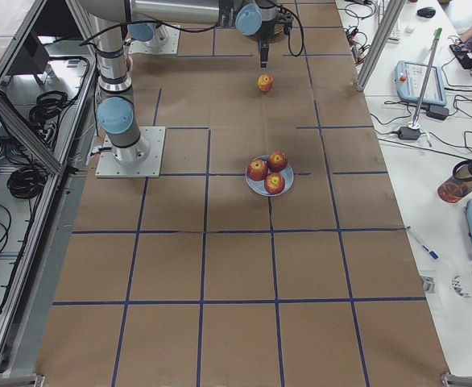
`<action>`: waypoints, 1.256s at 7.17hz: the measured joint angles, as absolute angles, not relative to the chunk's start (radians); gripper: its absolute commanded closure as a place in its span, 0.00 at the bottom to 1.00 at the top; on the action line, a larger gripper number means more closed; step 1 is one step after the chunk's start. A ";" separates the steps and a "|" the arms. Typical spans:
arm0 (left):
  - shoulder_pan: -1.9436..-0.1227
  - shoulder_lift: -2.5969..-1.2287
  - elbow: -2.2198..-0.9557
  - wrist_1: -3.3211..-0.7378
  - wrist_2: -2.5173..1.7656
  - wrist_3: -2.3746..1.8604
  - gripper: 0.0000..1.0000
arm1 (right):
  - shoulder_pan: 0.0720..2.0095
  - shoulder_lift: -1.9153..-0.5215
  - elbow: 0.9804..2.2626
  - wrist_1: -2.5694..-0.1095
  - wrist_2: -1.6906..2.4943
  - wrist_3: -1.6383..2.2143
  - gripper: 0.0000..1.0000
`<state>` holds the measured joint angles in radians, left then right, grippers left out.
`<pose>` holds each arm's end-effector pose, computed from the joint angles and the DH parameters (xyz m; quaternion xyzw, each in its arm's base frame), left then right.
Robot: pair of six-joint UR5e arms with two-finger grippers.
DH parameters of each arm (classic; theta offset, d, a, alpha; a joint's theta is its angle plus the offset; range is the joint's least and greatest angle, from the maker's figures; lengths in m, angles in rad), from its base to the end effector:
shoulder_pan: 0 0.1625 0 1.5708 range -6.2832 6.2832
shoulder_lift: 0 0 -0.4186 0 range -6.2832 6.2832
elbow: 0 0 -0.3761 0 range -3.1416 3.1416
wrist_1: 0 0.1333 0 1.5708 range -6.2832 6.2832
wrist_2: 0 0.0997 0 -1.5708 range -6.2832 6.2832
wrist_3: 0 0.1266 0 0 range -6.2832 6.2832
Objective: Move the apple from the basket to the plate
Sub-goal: 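Reach the right gripper to the apple on the table and grasp it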
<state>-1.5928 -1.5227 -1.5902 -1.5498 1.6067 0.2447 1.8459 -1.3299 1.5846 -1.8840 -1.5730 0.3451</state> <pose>-0.1389 -0.4587 0.4700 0.1325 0.9907 -0.0227 0.0206 0.2831 -0.5132 0.3537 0.0350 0.9990 -0.0282 0.0079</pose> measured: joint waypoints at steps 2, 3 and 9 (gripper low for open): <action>-1.593 -1.527 -1.606 -1.539 1.606 0.237 0.01 | 1.901 -1.238 1.588 -1.994 -1.577 0.400 0.00; -1.593 -1.526 -1.613 -1.534 1.607 0.232 0.01 | 1.914 -1.193 1.590 -2.045 -1.580 0.410 0.00; -1.592 -1.526 -1.617 -1.527 1.606 0.206 0.01 | 1.953 -0.986 1.597 -2.235 -1.581 0.413 0.22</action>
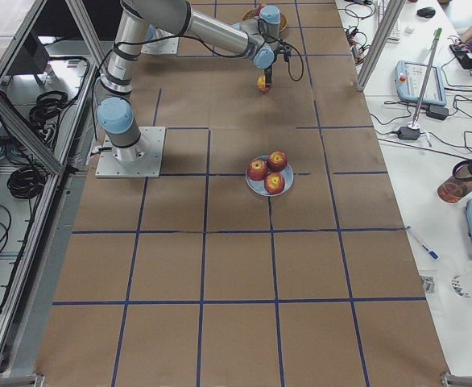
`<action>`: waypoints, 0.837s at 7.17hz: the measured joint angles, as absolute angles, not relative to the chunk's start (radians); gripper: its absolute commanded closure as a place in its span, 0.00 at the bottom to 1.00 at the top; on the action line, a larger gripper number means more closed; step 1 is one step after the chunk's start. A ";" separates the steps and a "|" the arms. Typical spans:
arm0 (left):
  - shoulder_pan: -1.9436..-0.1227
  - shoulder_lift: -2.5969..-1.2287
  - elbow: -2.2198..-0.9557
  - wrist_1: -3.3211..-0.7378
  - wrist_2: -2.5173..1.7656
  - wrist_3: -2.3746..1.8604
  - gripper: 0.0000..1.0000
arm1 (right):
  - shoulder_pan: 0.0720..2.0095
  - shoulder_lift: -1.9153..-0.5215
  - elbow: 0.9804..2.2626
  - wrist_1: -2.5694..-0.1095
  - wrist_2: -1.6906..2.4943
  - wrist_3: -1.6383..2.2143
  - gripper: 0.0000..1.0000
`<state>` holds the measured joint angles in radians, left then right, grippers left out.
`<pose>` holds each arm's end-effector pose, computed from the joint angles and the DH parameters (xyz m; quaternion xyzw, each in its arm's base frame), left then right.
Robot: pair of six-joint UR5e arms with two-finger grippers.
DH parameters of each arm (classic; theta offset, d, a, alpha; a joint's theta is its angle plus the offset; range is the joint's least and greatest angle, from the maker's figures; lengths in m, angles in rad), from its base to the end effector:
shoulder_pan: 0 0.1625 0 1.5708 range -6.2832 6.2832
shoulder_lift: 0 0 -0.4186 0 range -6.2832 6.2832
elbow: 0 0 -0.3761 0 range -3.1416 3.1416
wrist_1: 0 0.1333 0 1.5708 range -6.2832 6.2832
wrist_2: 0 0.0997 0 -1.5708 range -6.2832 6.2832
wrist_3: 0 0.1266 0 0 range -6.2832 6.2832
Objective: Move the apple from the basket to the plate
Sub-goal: 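Reach the right gripper to the apple on the table and grasp it, then carry the apple with the right gripper onto the white plate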
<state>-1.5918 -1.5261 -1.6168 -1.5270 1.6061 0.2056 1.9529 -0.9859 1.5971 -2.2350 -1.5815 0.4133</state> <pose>-0.1385 -0.4596 0.4580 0.1126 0.9933 -0.0195 0.0195 0.3631 -0.5496 0.1746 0.0157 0.9995 -0.0265 0.0053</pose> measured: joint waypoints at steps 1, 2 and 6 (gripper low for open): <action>-1.591 -1.526 -1.617 -1.527 1.606 0.204 0.01 | 1.953 -0.975 1.601 -2.236 -1.581 0.411 0.39; -1.591 -1.526 -1.617 -1.526 1.606 0.203 0.01 | 1.953 -0.970 1.606 -2.237 -1.582 0.409 0.46; -1.590 -1.526 -1.617 -1.526 1.607 0.207 0.01 | 1.899 -1.054 1.583 -2.201 -1.586 0.370 0.46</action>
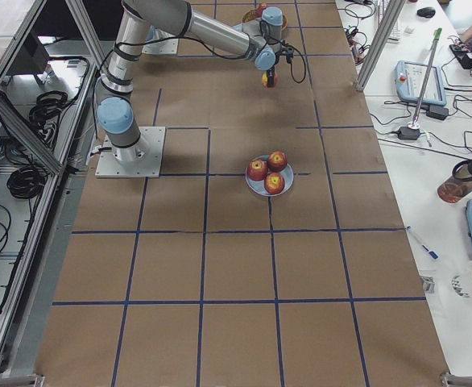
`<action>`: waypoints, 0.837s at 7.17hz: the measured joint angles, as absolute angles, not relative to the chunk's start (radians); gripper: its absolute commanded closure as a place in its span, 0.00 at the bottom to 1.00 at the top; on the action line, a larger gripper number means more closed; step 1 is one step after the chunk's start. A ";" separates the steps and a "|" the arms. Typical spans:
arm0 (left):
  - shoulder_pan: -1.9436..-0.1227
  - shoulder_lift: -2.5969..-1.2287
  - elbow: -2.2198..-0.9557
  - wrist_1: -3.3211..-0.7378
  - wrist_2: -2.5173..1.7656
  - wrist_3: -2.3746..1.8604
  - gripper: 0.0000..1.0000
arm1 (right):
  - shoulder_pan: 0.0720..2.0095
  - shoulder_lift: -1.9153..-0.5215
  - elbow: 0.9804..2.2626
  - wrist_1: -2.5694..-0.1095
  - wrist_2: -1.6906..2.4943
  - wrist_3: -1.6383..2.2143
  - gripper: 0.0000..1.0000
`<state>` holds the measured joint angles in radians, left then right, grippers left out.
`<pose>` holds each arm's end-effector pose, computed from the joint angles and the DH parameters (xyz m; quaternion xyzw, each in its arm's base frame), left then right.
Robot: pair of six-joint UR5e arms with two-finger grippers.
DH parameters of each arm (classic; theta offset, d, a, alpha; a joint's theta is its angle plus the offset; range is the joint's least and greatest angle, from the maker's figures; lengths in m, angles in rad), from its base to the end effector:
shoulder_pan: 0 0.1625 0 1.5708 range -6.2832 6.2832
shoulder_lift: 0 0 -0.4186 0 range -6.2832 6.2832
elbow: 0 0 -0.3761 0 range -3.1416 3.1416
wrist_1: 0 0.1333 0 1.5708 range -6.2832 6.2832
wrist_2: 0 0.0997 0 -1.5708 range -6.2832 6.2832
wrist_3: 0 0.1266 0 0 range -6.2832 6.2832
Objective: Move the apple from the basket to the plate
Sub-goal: 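Carry the apple with the right gripper onto the white plate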
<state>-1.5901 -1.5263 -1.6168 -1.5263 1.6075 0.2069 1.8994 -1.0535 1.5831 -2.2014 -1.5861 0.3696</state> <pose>-0.1376 -0.4600 0.4580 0.1124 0.9933 -0.0197 0.0203 0.3320 -0.5667 0.2204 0.0209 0.9985 -0.0500 0.0101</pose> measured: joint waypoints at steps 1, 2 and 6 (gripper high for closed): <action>-1.590 -1.527 -1.617 -1.526 1.609 0.208 0.01 | 1.842 -1.111 1.581 -2.145 -1.586 0.310 0.46; -1.590 -1.527 -1.617 -1.526 1.610 0.209 0.01 | 1.749 -1.177 1.586 -2.073 -1.585 0.201 0.46; -1.592 -1.523 -1.618 -1.526 1.610 0.203 0.01 | 1.245 -1.295 1.672 -1.966 -1.572 -0.526 0.45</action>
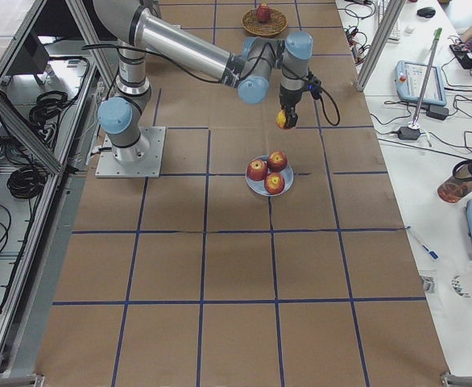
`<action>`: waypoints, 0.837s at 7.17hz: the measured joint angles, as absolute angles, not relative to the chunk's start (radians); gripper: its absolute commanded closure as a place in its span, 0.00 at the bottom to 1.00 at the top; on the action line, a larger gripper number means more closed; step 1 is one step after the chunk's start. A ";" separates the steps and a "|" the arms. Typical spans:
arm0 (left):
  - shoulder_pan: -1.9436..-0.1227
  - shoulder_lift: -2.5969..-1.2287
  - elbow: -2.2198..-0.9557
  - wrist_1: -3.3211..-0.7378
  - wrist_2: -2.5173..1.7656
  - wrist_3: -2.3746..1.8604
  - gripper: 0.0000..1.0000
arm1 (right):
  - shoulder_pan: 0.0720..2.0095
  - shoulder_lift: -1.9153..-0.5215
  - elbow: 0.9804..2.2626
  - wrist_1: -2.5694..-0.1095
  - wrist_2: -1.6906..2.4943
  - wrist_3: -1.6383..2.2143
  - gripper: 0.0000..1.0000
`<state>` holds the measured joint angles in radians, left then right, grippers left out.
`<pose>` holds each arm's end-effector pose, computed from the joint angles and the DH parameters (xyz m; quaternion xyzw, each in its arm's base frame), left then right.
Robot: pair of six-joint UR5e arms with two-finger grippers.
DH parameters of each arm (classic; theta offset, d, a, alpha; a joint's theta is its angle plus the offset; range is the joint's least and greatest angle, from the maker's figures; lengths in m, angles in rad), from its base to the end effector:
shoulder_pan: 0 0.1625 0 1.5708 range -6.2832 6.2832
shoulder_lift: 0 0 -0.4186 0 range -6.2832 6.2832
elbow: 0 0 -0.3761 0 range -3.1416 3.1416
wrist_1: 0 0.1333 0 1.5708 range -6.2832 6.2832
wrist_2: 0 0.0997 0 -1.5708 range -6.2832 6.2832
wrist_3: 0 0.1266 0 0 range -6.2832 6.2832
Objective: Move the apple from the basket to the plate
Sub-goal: 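Carry the apple with the right gripper onto the white plate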
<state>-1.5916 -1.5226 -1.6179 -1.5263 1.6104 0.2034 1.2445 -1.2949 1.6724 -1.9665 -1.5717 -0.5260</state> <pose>-0.1379 -0.4585 0.4592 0.1114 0.9933 -0.0209 0.0218 -0.0551 -0.5785 0.3019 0.0997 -0.9950 0.0081 0.0042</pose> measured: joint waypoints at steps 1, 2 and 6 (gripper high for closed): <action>-1.592 -1.520 -1.618 -1.526 1.610 0.203 0.01 | 1.168 -1.295 1.699 -1.975 -1.569 -0.644 0.46; -1.593 -1.519 -1.619 -1.526 1.609 0.203 0.01 | 1.114 -1.293 1.724 -1.987 -1.568 -0.723 0.45; -1.594 -1.517 -1.620 -1.527 1.608 0.202 0.01 | 1.074 -1.306 1.859 -2.147 -1.567 -0.764 0.45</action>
<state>-1.5938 -1.5172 -1.6198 -1.5267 1.6081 0.2025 1.0741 -1.3056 1.8591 -2.1470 -1.5668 -0.7635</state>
